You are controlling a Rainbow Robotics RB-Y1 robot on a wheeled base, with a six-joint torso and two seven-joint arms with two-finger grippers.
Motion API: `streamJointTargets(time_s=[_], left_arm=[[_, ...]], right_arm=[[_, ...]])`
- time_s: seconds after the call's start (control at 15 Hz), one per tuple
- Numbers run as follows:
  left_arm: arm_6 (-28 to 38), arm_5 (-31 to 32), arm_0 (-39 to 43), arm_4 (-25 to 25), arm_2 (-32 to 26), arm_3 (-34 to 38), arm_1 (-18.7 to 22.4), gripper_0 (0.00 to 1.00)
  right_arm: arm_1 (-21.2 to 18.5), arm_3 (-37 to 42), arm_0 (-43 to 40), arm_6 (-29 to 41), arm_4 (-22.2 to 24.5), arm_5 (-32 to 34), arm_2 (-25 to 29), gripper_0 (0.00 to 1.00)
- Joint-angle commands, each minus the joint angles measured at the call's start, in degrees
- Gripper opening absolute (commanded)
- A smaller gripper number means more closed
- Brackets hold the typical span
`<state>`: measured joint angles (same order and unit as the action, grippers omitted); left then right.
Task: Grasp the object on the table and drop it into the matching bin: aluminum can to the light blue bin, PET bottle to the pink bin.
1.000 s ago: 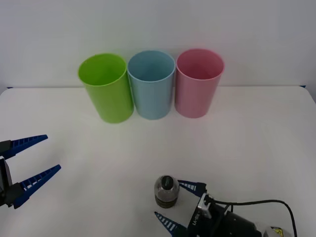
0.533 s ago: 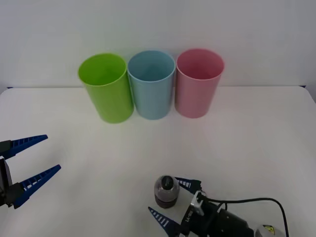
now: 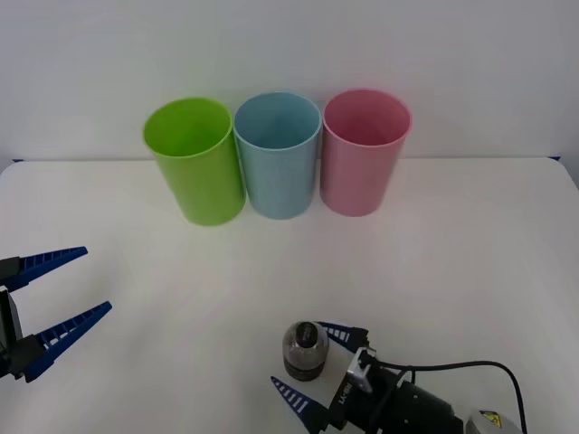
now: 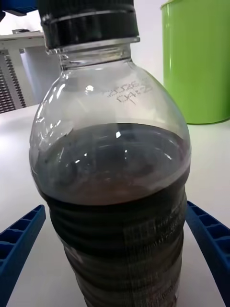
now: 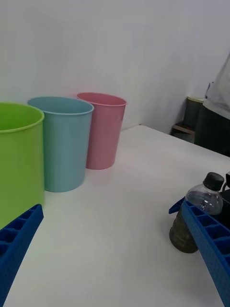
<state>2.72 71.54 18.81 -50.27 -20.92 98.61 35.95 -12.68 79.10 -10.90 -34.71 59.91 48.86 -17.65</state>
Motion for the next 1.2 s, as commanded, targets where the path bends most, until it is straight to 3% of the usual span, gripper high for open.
streamJointTargets(time_s=[0.07, 0.73, 0.93, 1.2], left_arm=[[0.0, 0.0, 0.0, 0.0, 0.0, 0.0, 0.0, 1.0], [0.0, 0.0, 0.0, 0.0, 0.0, 0.0, 0.0, 1.0], [0.0, 0.0, 0.0, 0.0, 0.0, 0.0, 0.0, 1.0], [0.0, 0.0, 0.0, 0.0, 0.0, 0.0, 0.0, 1.0]], right_arm=[[-0.06, 0.0, 0.0, -0.18, -0.94, -0.34, 0.07, 0.0], [-0.06, 0.35, 0.0, -3.61, -3.58, 1.33, -0.37, 0.0], [-1.82, 6.24, -0.44, -3.17, -4.81, 1.85, -0.19, 0.0], [-8.59, 20.48, -2.11, 3.51, -7.0, -4.3, -0.1, 0.0]])
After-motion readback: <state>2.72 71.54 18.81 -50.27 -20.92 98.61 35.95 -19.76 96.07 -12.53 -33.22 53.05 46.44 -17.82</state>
